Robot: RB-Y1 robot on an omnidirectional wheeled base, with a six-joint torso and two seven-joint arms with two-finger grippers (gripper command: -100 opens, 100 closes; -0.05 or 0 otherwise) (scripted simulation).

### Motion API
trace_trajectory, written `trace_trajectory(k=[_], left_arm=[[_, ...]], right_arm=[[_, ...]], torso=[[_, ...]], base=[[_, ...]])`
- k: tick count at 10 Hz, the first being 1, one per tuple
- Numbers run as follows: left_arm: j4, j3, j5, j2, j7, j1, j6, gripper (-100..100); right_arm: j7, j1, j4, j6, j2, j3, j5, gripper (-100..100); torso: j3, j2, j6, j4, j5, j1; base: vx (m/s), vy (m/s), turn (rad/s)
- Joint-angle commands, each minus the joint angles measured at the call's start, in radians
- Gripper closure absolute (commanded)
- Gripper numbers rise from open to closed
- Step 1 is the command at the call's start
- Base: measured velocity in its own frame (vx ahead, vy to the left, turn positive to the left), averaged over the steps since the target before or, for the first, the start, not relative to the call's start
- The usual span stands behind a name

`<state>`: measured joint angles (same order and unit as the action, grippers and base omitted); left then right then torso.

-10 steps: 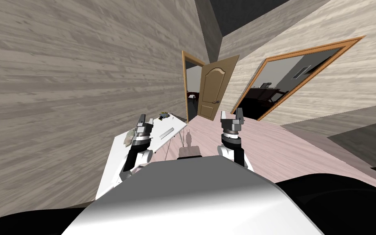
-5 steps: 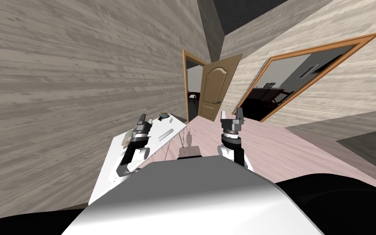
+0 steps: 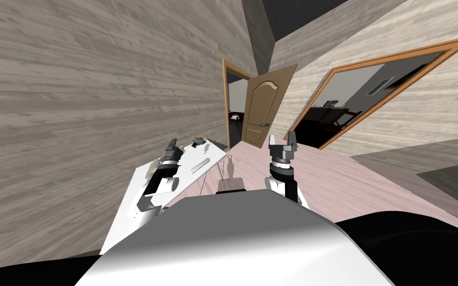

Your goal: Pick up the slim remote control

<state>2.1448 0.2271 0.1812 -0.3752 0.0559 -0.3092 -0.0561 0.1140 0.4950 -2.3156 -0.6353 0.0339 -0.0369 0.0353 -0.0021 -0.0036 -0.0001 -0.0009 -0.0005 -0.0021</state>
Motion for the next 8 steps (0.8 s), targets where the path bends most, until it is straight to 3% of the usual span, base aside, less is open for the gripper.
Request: trace_trajectory(k=[1, 2, 3, 5, 6, 8], left_arm=[[-0.019, 0.011, 0.011, -0.011, 0.006, 0.013, 0.050, -100], [-0.019, 0.011, 0.011, -0.011, 0.006, 0.013, 0.060, -100], [-0.048, 0.037, 0.035, -0.038, 0.019, 0.035, 0.100, -100], [-0.048, 0.037, 0.035, -0.038, 0.019, 0.035, 0.133, -100], [-0.077, 0.062, 0.060, -0.064, 0.032, 0.058, 0.172, -100], [-0.077, 0.062, 0.060, -0.064, 0.032, 0.058, 0.208, -100]], right_arm=[[0.000, 0.000, 0.000, 0.000, 0.000, 0.000, 0.000, 0], [0.000, 0.000, 0.000, 0.000, 0.000, 0.000, 0.000, 0], [0.000, 0.000, 0.000, 0.000, 0.000, 0.000, 0.000, 0], [0.000, 0.000, 0.000, 0.000, 0.000, 0.000, 0.000, 0], [0.000, 0.000, 0.000, 0.000, 0.000, 0.000, 0.000, 0], [0.000, 0.000, 0.000, 0.000, 0.000, 0.000, 0.000, 0]], torso=[[0.000, 0.000, 0.000, 0.000, 0.000, 0.000], [0.000, 0.000, 0.000, 0.000, 0.000, 0.000], [0.001, 0.002, 0.000, 0.000, 0.000, 0.001], [0.001, 0.001, 0.000, 0.000, 0.000, 0.001], [0.001, 0.002, 0.000, 0.000, 0.000, 0.001], [0.000, 0.001, 0.000, 0.000, 0.000, 0.001]], base=[[0.051, -0.044, 0.017], [0.022, -0.023, -0.004], [0.034, -0.033, 0.016], [0.027, -0.024, 0.007], [0.045, -0.028, 0.004], [0.029, -0.029, 0.004]])
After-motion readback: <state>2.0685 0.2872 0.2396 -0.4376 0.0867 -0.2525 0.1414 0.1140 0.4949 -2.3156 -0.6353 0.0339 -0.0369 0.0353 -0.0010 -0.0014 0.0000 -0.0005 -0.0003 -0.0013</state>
